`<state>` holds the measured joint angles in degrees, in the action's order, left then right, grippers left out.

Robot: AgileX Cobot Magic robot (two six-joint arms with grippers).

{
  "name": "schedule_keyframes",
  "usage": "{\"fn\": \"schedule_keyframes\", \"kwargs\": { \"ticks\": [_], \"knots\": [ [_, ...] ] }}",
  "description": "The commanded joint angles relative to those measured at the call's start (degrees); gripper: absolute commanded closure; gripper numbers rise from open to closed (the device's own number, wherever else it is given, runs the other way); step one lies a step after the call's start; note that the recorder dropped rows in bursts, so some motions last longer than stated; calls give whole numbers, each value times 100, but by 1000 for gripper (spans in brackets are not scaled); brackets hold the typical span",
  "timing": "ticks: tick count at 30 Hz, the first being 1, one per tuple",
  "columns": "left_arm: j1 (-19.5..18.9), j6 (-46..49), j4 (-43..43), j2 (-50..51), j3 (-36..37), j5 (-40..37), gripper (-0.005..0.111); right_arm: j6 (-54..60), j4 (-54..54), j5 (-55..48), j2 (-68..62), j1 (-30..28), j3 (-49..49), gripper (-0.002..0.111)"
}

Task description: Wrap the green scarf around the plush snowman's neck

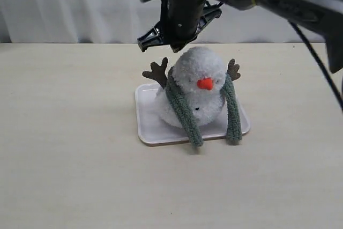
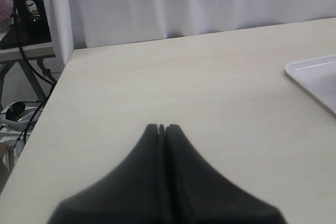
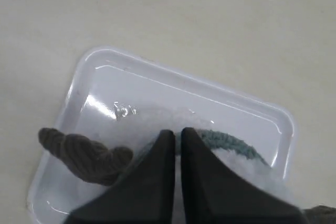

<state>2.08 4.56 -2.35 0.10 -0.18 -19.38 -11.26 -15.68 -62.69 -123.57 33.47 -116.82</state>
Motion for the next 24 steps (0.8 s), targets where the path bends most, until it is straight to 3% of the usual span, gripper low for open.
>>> {"fn": "schedule_keyframes", "kwargs": {
  "ticks": [1,15,24],
  "knots": [
    [-7,12,4,-10,18,67,107,78,45,932,1144,136,943,104],
    [-7,12,4,-10,18,67,107,54,138,3789,4781,136,4713,104],
    [-7,12,4,-10,18,67,107,54,138,3835,7261,136,6218,104]
  ]
}}
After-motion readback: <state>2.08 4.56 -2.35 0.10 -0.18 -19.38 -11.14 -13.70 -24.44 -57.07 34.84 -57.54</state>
